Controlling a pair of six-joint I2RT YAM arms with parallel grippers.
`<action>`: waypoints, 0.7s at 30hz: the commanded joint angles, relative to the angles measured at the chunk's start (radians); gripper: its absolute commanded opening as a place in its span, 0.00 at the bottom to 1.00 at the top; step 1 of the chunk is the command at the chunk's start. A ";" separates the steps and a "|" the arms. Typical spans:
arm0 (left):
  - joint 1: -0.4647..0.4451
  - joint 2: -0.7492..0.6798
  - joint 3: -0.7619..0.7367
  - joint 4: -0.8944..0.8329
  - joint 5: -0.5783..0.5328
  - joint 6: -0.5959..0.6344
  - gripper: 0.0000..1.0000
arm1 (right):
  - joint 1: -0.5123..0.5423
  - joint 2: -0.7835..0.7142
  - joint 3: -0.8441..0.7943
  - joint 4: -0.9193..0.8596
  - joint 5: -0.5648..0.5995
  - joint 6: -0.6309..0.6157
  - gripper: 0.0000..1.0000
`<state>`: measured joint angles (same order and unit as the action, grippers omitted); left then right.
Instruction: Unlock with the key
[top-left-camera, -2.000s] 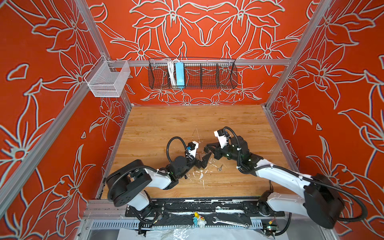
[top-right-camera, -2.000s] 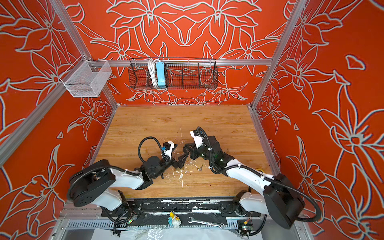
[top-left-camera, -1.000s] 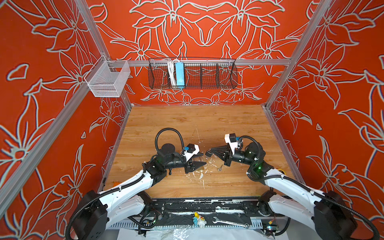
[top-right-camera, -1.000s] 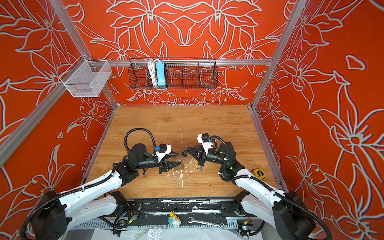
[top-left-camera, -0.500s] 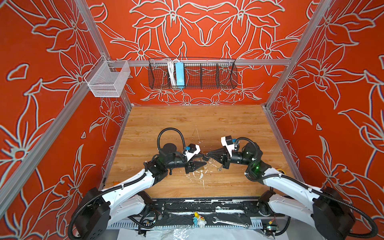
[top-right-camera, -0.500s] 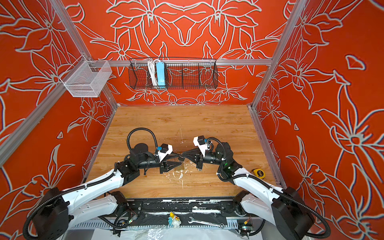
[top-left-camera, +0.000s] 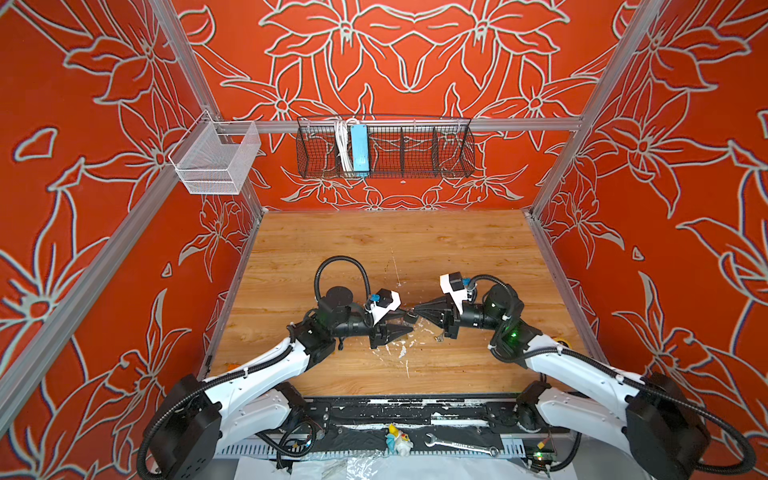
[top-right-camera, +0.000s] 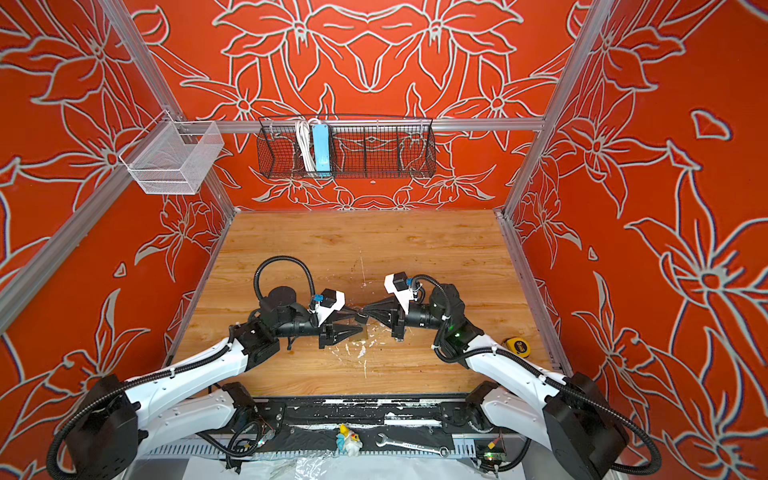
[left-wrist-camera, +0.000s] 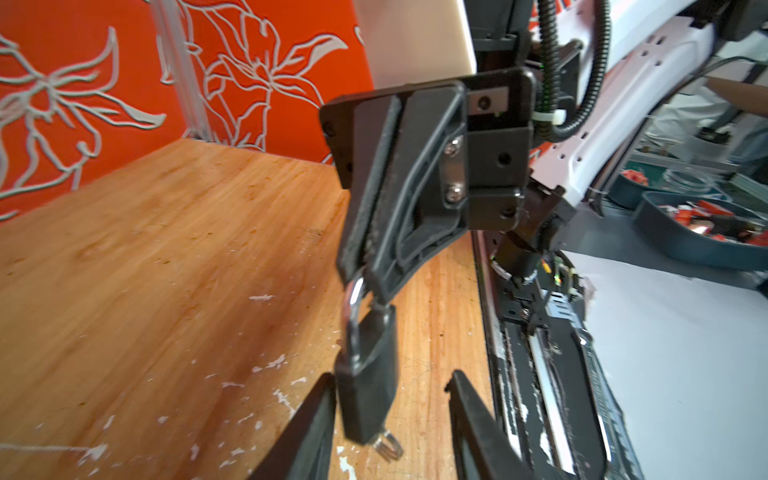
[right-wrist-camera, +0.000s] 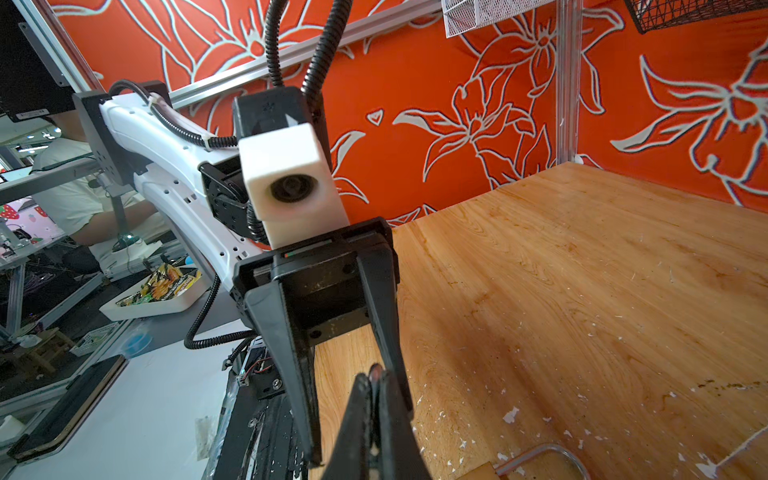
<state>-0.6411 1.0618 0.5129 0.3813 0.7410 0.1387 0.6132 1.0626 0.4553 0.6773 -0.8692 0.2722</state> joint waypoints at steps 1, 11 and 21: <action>0.006 0.015 0.032 -0.002 0.079 0.014 0.43 | 0.008 0.006 0.040 0.015 -0.019 -0.027 0.00; 0.005 0.039 0.058 -0.030 0.116 0.022 0.30 | 0.011 0.002 0.040 0.001 -0.001 -0.036 0.00; 0.005 0.060 0.078 -0.048 0.127 0.025 0.00 | 0.011 -0.021 0.035 -0.020 0.053 -0.044 0.00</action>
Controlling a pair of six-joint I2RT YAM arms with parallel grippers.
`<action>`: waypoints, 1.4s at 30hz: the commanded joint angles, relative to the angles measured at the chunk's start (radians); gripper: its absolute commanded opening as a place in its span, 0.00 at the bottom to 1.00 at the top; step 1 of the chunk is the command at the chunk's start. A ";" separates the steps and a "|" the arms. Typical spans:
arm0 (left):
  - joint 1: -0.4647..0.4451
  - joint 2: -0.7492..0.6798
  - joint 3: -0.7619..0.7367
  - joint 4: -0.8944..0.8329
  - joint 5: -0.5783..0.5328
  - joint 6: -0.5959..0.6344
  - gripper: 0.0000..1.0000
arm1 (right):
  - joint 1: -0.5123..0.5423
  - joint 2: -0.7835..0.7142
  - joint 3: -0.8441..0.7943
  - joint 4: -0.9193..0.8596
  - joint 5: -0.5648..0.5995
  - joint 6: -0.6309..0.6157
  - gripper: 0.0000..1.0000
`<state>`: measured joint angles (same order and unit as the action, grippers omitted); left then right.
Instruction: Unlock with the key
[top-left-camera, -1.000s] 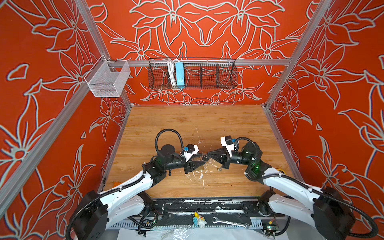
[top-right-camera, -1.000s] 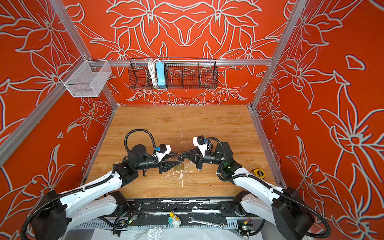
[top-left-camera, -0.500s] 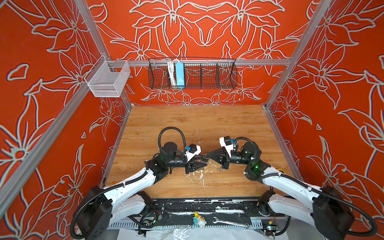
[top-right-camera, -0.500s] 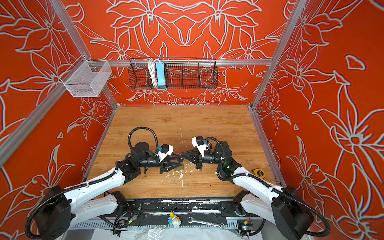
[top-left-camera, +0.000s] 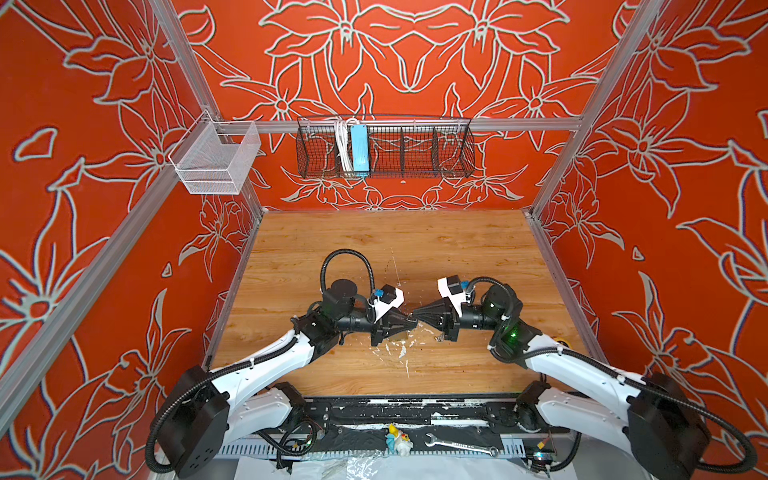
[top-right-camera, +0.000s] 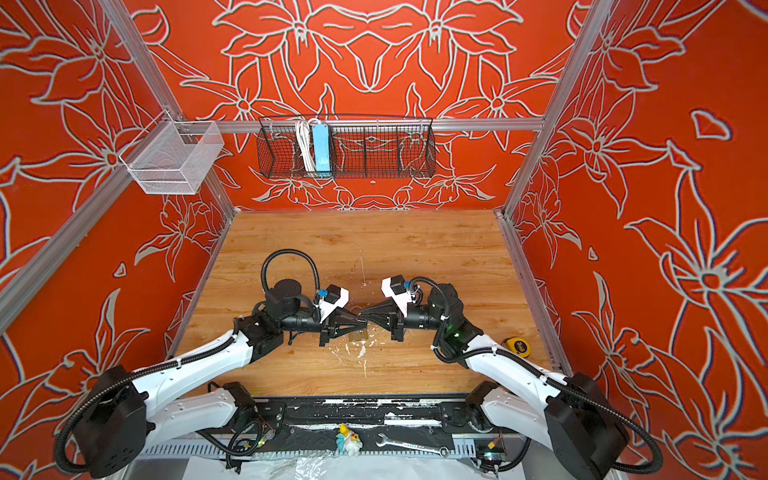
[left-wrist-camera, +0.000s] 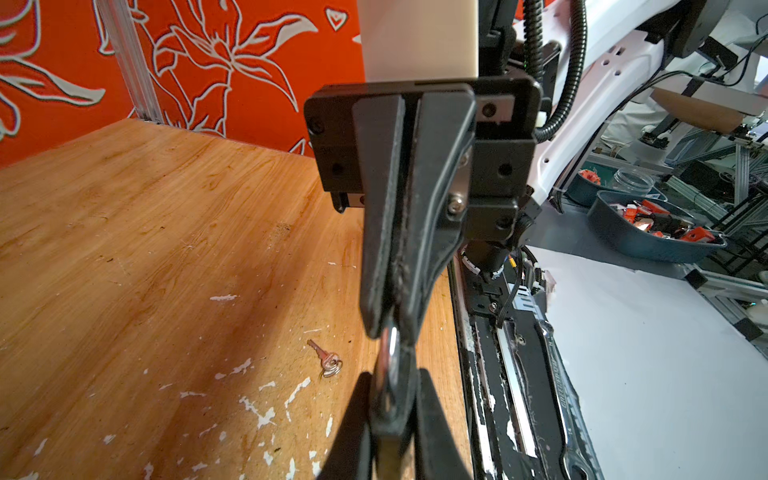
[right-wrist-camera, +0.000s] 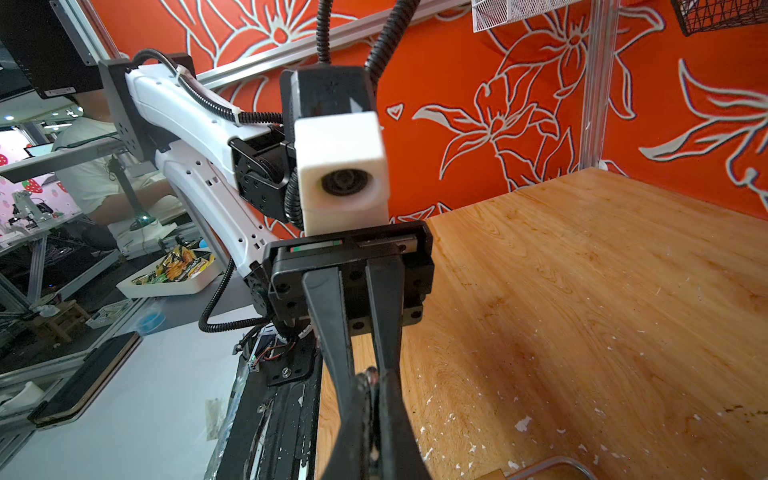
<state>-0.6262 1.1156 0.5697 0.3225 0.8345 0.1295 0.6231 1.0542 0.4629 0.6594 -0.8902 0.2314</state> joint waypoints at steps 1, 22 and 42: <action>-0.009 0.004 0.021 0.014 0.023 0.030 0.00 | 0.001 -0.016 0.029 -0.016 0.106 -0.003 0.00; 0.011 0.123 0.035 0.023 -0.703 -0.335 0.00 | 0.005 -0.027 0.068 -0.405 0.922 -0.026 0.98; 0.011 0.052 -0.100 0.291 -0.727 -0.834 0.00 | 0.065 0.017 0.063 -0.287 0.660 -0.093 0.83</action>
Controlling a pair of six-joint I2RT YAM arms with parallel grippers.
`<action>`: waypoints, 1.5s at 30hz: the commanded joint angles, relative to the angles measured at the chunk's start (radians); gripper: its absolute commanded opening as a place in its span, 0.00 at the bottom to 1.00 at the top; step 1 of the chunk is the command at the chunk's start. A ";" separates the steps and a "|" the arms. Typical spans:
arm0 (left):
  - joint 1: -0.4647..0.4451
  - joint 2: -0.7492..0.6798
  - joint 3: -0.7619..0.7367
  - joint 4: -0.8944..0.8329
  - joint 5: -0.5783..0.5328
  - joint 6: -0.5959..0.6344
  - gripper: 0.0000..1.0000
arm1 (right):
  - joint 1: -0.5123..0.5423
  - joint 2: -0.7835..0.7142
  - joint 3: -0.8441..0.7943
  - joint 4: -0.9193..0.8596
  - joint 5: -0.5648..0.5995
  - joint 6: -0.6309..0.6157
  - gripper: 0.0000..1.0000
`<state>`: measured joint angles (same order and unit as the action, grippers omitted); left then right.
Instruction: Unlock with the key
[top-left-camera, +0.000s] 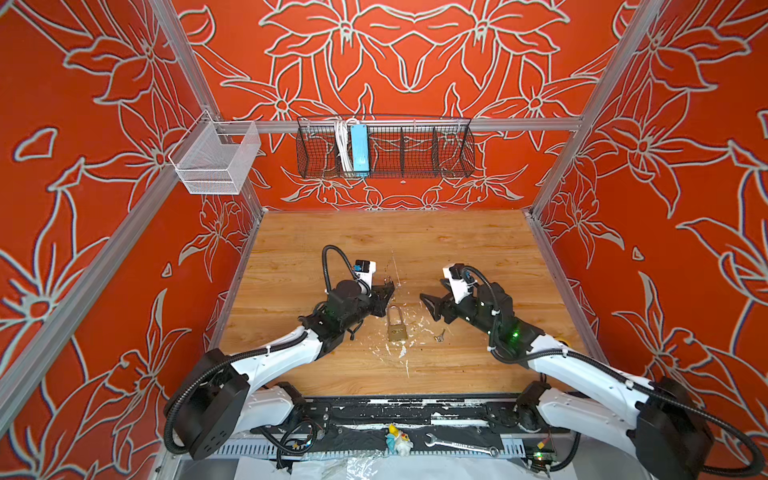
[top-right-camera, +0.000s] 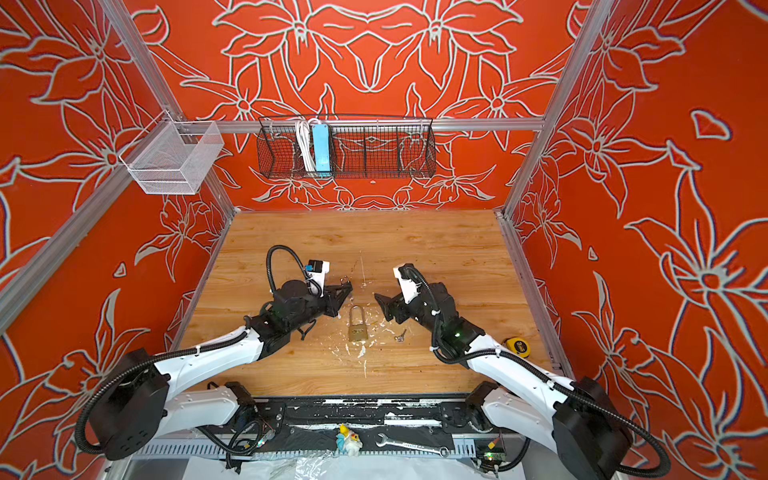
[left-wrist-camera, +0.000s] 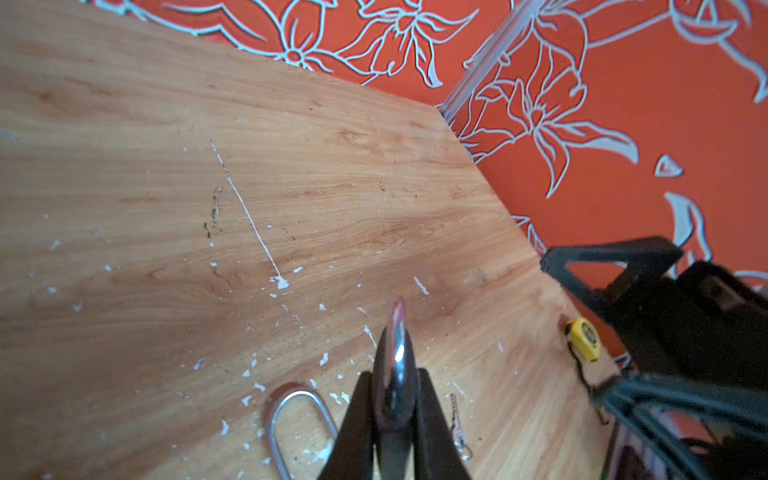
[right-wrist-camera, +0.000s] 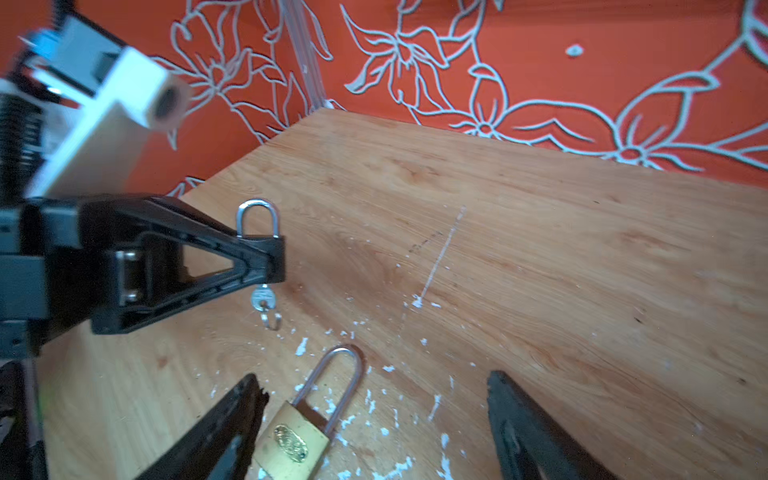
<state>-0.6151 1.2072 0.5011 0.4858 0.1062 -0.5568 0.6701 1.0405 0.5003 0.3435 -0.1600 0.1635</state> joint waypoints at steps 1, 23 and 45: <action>0.001 -0.044 -0.030 0.123 0.005 -0.158 0.00 | 0.022 0.042 0.037 0.019 -0.072 -0.027 0.82; -0.017 -0.025 -0.007 0.097 0.044 -0.327 0.00 | 0.209 0.228 0.134 0.000 0.077 -0.036 0.53; -0.043 0.007 0.017 0.063 0.029 -0.362 0.00 | 0.300 0.269 0.163 -0.019 0.320 -0.073 0.41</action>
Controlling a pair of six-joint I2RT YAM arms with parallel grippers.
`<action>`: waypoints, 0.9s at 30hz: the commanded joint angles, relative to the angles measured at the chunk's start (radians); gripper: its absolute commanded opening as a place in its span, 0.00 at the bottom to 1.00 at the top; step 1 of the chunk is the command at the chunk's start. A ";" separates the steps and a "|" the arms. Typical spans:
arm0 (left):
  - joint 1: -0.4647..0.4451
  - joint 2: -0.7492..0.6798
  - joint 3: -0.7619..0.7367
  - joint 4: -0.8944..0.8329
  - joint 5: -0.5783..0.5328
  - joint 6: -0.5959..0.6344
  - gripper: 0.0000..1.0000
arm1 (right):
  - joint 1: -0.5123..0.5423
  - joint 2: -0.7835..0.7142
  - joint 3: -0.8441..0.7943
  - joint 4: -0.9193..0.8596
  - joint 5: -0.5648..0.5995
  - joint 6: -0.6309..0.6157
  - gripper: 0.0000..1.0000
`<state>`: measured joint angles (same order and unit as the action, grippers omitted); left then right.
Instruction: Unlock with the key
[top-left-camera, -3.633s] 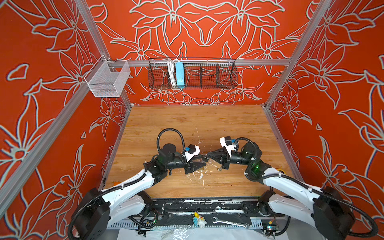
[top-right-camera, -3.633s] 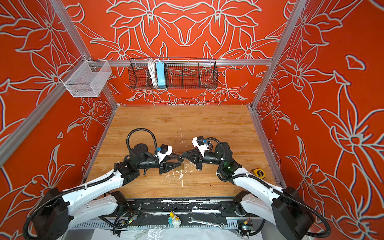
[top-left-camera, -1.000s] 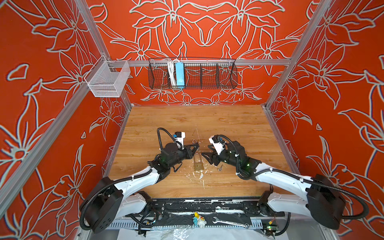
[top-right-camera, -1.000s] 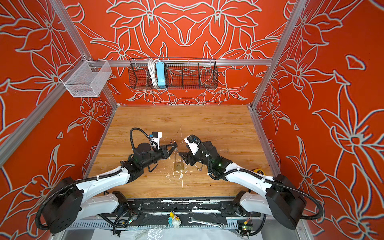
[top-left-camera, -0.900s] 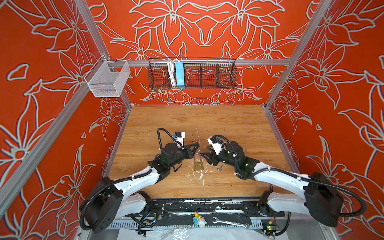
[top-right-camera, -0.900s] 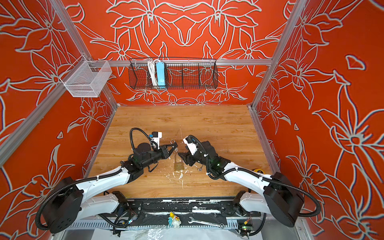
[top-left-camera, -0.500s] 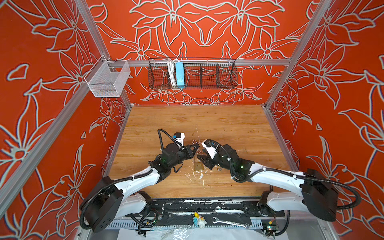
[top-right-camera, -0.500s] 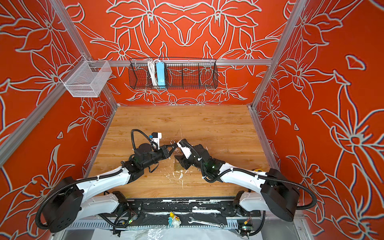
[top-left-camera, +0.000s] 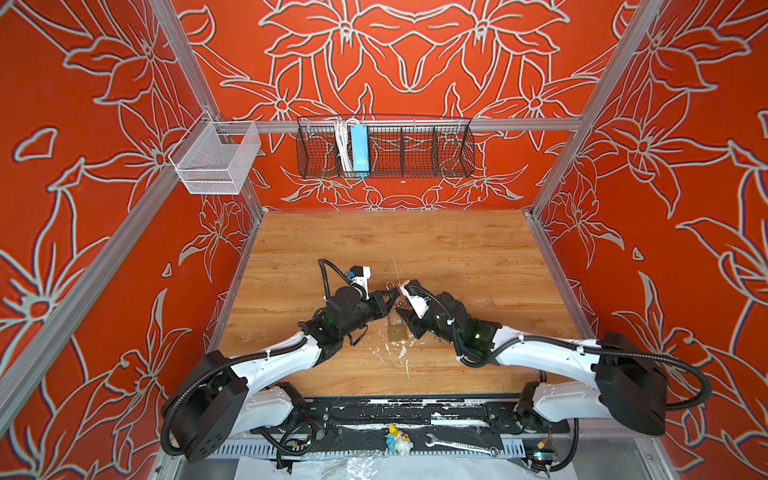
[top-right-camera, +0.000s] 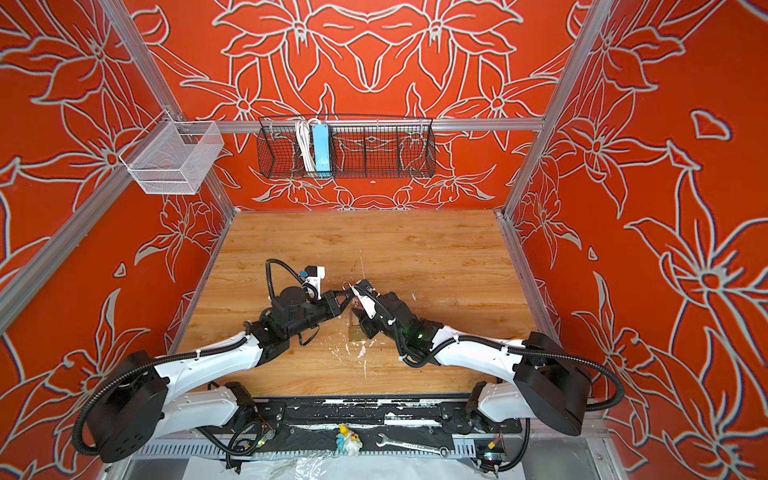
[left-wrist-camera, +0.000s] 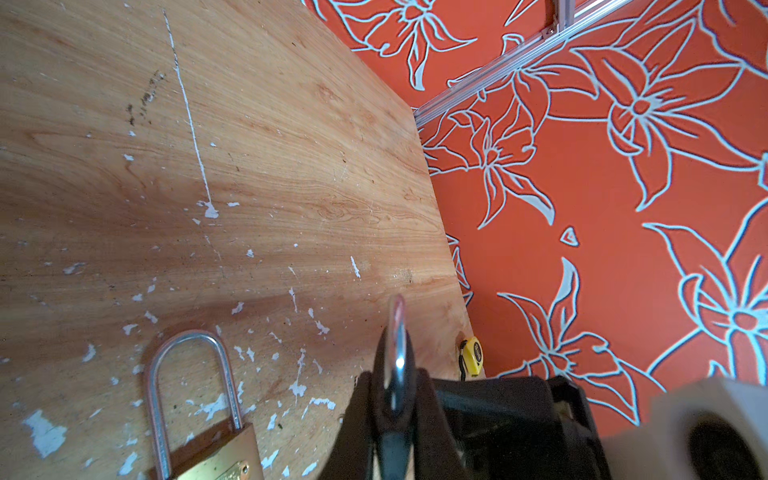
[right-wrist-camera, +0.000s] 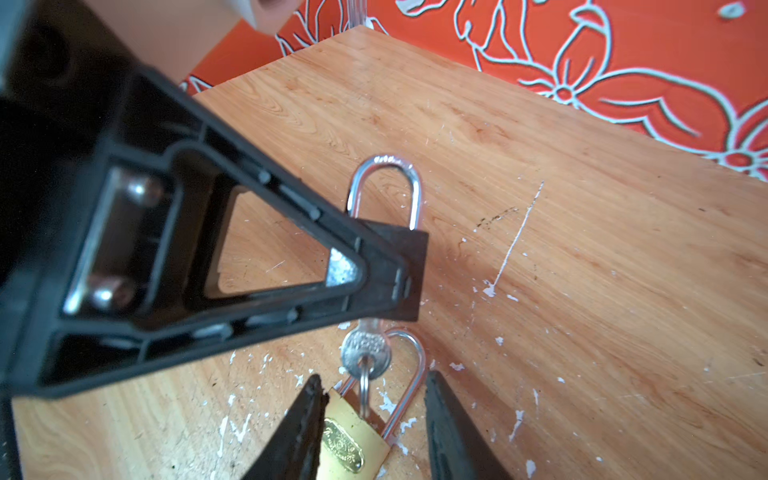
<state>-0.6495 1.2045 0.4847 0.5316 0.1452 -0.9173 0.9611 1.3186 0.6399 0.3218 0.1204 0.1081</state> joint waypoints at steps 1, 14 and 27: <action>-0.009 0.013 0.035 0.016 -0.010 -0.002 0.00 | 0.010 -0.010 0.022 0.003 0.039 -0.020 0.41; -0.016 0.041 0.053 0.005 -0.001 0.003 0.00 | 0.018 0.008 0.037 -0.003 0.037 -0.027 0.31; -0.027 0.066 0.058 0.014 -0.007 0.005 0.00 | 0.025 0.028 0.053 -0.019 0.038 -0.036 0.23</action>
<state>-0.6655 1.2648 0.5087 0.5140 0.1429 -0.9169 0.9768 1.3361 0.6525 0.3134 0.1463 0.0860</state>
